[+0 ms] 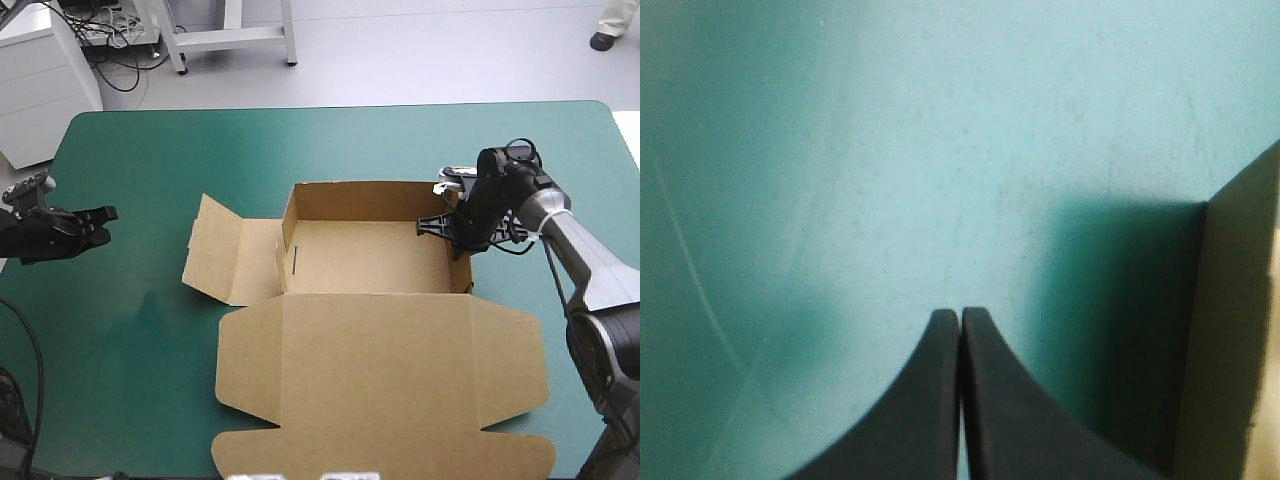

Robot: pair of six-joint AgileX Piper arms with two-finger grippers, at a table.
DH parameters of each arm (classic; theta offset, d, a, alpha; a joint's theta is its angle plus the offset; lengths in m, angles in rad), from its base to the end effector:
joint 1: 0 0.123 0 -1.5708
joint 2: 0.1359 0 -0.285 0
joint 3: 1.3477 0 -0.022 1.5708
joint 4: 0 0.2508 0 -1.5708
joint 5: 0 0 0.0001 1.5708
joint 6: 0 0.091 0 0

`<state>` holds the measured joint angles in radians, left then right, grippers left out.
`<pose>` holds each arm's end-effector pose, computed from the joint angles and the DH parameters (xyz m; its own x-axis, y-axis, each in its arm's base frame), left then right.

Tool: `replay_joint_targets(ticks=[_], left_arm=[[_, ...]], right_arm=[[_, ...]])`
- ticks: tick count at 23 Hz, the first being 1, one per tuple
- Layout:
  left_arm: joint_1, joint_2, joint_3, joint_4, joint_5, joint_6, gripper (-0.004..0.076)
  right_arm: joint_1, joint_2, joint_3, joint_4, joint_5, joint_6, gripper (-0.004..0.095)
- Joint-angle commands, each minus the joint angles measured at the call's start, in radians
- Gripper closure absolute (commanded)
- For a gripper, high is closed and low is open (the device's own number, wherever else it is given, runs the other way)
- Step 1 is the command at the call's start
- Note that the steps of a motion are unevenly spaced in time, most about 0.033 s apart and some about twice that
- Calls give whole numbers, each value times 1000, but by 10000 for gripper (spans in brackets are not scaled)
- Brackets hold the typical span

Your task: Fold the box

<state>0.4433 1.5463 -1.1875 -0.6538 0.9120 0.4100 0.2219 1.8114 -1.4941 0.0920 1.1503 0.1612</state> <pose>0.3055 0.0966 0.2901 -0.7871 -0.4015 -0.4683 -0.1899 0.8800 -0.4353 0.3604 0.0891 0.2632 -0.9851 -0.0205 -0.1708 -0.0411 0.9921 0.1184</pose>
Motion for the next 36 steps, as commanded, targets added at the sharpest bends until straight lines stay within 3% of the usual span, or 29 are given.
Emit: replay_joint_targets(ticks=[1, 15, 24, 27, 28, 32, 33, 34, 36], left_arm=[[1, -36, -21, -25, -18, -7, 756], [1, -36, -21, 64, 31, -2, 756], [1, -36, -21, 50, 87, 42, 756], [-8, -36, -21, 37, 104, 121, 737], [-27, -36, -21, 38, 119, 171, 673], [-63, -36, -21, 38, 132, 298, 432], [-82, -36, -21, 48, 130, 288, 269], [-92, -36, -21, 43, 140, 269, 172], [-100, -36, -21, 43, 155, 267, 157]], right_arm=[[-7, -69, -77, 9, 82, -46, 916], [-7, -499, -106, 10, 97, -132, 916], [-7, -593, -107, 14, 32, -153, 920], [-7, -595, -107, 50, 12, -161, 931], [-7, -595, -107, 48, 12, -223, 931], [-7, -595, -107, 48, 10, -232, 931], [-7, -595, -107, 48, 8, -232, 931], [-7, -595, -107, 52, 1, -232, 931], [-7, -595, -107, 81, -23, -231, 931]])
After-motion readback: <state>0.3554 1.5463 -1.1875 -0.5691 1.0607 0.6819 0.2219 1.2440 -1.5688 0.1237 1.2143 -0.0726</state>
